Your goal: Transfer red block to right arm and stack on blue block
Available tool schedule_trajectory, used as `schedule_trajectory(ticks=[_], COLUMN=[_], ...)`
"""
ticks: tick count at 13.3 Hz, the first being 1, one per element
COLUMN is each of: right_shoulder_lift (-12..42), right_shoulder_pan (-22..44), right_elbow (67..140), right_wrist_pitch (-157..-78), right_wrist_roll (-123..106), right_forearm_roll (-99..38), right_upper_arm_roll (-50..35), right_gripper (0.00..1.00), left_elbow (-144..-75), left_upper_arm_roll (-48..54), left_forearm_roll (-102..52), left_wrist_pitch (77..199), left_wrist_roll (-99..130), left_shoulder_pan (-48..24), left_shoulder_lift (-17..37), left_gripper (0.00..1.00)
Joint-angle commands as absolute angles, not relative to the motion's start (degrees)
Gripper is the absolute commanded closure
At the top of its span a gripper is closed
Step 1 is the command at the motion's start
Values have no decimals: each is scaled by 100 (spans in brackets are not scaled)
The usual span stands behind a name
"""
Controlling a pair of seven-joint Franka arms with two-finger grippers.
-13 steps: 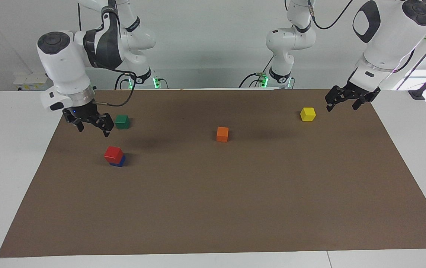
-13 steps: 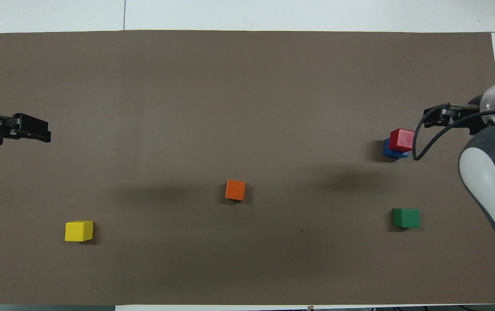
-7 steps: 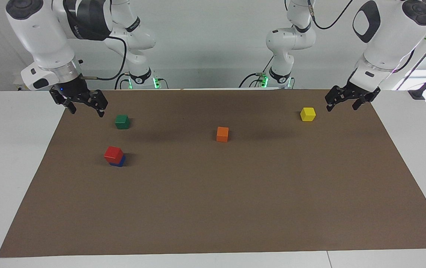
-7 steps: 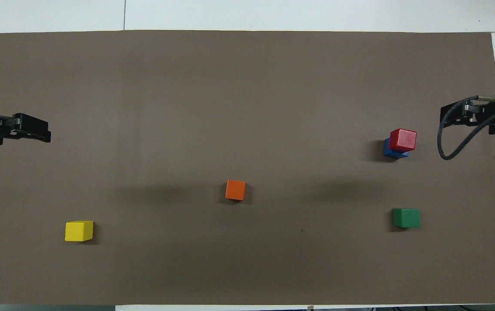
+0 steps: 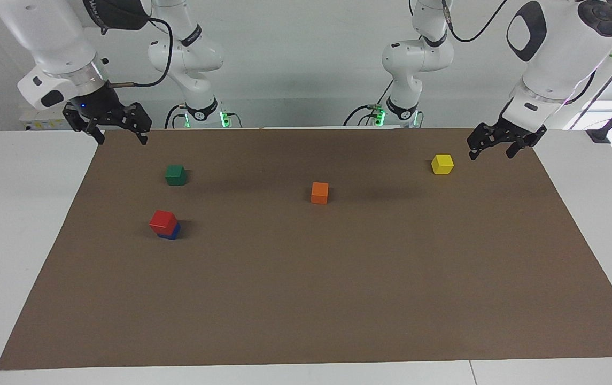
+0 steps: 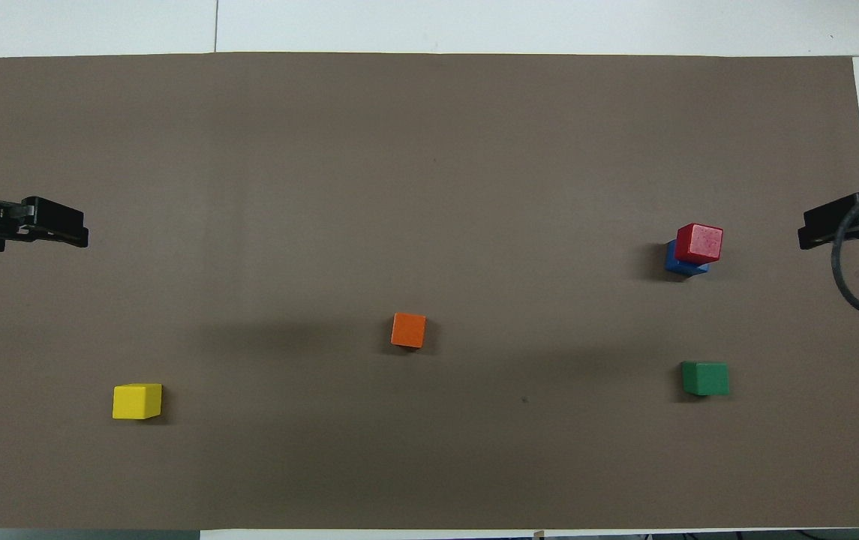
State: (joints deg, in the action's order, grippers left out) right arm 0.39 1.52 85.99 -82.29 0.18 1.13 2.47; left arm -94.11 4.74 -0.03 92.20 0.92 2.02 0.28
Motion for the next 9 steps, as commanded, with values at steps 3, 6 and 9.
schedule_trajectory(ticks=[3,6,9], right_shoulder_lift=[-43,-386,-562], right_shoulder_pan=[157,473,607], right_elbow=[8314,8577,8868], right_wrist_pitch=[-7937,-7866,-7945], right_wrist_roll=[-141,-149,-534], right_forearm_roll=[9,35,26], right_upper_arm_roll=[307,544,800], right_gripper=[0,0,0], left_elbow=[-9492,-9492,-9492], left_upper_arm_roll=[501,492,501], left_forearm_roll=[123,123,123], left_wrist_pitch=[9167,9167,9176], left_wrist_roll=[70,70,70], left_shoulder_pan=[237,237,237], left_shoulder_lift=[-79,-79,-79], left_gripper=[0,0,0])
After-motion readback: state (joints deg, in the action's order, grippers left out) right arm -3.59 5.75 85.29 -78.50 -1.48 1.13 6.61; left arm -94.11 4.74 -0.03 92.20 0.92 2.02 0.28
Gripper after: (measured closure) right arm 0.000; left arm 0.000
